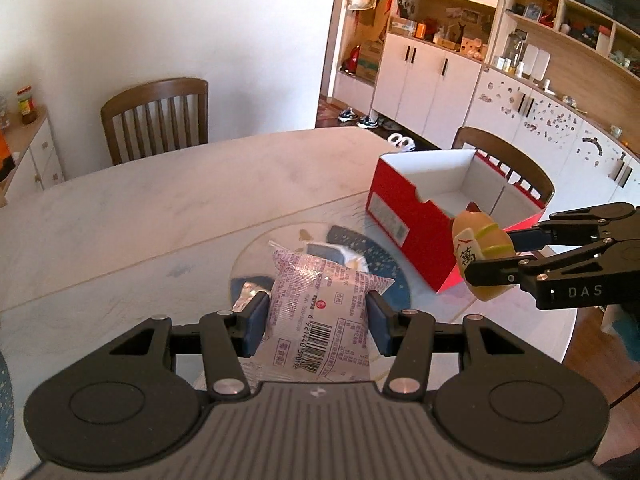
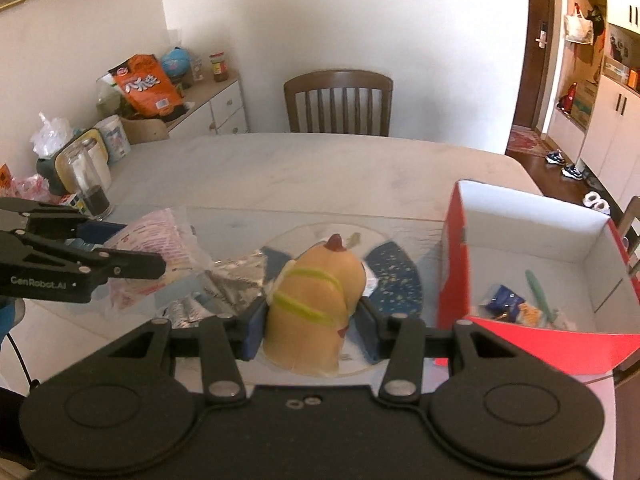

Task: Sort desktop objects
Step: 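Carry the bread bag with the left tool while the right tool carries the yellow toy to the box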

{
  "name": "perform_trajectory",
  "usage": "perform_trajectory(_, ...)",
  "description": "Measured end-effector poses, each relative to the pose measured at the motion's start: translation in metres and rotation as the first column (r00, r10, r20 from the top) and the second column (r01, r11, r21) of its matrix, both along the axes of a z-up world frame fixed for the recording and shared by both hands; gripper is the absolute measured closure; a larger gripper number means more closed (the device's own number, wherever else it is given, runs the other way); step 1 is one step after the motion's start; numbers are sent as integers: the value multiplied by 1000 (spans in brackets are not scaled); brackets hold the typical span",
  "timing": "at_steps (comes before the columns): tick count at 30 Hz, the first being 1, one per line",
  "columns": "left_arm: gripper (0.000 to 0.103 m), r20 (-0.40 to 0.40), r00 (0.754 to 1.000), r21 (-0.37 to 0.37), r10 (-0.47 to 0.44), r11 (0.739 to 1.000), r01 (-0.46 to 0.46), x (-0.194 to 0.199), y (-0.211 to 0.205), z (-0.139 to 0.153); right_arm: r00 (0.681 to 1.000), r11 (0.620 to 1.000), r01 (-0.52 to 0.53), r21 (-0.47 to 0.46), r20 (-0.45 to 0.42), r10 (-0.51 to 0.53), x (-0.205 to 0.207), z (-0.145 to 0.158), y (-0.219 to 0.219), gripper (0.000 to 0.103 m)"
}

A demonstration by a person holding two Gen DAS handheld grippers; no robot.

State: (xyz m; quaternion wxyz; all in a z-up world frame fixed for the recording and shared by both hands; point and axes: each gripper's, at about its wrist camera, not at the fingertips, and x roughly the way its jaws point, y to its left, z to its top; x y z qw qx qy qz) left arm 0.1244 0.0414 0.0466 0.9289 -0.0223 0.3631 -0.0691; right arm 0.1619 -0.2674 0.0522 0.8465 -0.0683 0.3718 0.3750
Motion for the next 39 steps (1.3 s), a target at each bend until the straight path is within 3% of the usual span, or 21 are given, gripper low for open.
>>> perform_trajectory(39, 52, 13, 994, -32, -109, 993, 110, 112, -163, -3, 998, 998, 64, 7, 25, -64, 102, -10, -128, 56)
